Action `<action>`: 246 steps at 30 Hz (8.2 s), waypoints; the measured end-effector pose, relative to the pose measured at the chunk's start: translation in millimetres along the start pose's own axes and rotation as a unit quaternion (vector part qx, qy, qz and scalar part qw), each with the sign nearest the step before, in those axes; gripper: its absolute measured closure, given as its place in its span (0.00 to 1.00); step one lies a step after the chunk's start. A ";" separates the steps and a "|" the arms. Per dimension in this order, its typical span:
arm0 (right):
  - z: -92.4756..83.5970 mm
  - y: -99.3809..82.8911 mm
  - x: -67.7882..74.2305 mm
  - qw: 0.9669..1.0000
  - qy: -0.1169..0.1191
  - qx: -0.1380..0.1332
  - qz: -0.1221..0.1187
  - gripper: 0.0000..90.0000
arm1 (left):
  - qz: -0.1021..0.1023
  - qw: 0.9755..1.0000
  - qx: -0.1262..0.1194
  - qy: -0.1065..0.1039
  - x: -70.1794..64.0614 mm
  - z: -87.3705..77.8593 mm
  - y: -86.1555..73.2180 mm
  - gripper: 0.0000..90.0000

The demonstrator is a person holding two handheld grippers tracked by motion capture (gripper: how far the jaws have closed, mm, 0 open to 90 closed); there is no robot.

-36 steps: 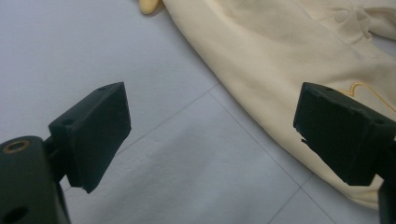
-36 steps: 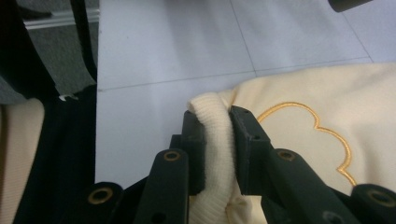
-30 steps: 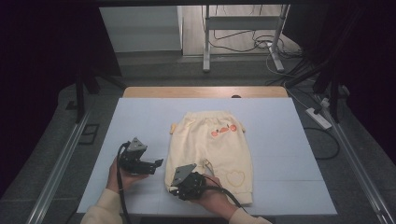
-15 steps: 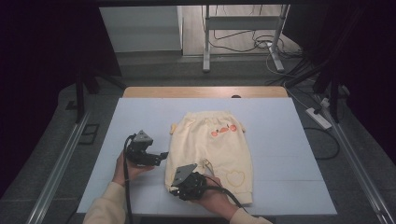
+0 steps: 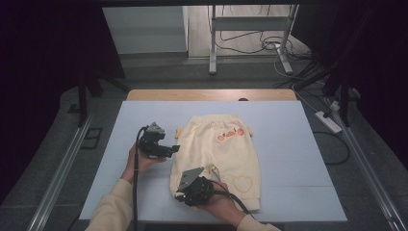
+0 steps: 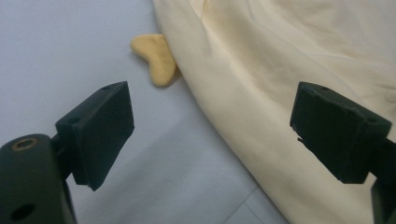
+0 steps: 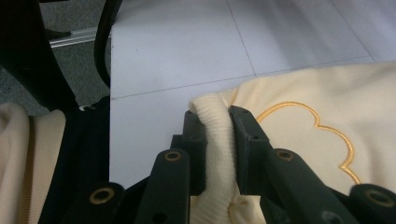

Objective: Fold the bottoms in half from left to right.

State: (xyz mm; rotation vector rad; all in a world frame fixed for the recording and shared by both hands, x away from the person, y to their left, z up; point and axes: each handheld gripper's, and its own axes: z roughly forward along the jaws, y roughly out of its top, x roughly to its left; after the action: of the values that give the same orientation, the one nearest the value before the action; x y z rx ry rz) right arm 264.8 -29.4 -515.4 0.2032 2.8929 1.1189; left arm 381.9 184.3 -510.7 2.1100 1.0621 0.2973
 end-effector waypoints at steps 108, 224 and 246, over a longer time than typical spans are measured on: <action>-9.3 1.9 -1.8 1.000 0.010 -0.015 0.009 0.85 | -0.043 0.994 -0.006 -0.097 18.3 28.7 37.9 0.91; -41.2 11.1 -8.4 0.995 0.015 -0.091 0.024 0.86 | -0.100 0.988 -0.059 -0.098 34.6 -14.2 39.3 0.91; -52.6 -9.3 -10.1 0.995 0.008 -0.087 0.047 0.87 | -0.082 0.989 -0.051 -0.108 17.9 2.6 48.8 0.91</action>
State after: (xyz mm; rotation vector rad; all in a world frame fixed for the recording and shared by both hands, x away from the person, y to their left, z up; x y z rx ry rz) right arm 269.7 -72.7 -482.9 0.3288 2.8050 1.3856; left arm 423.5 178.0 -480.2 1.9022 1.0610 0.0407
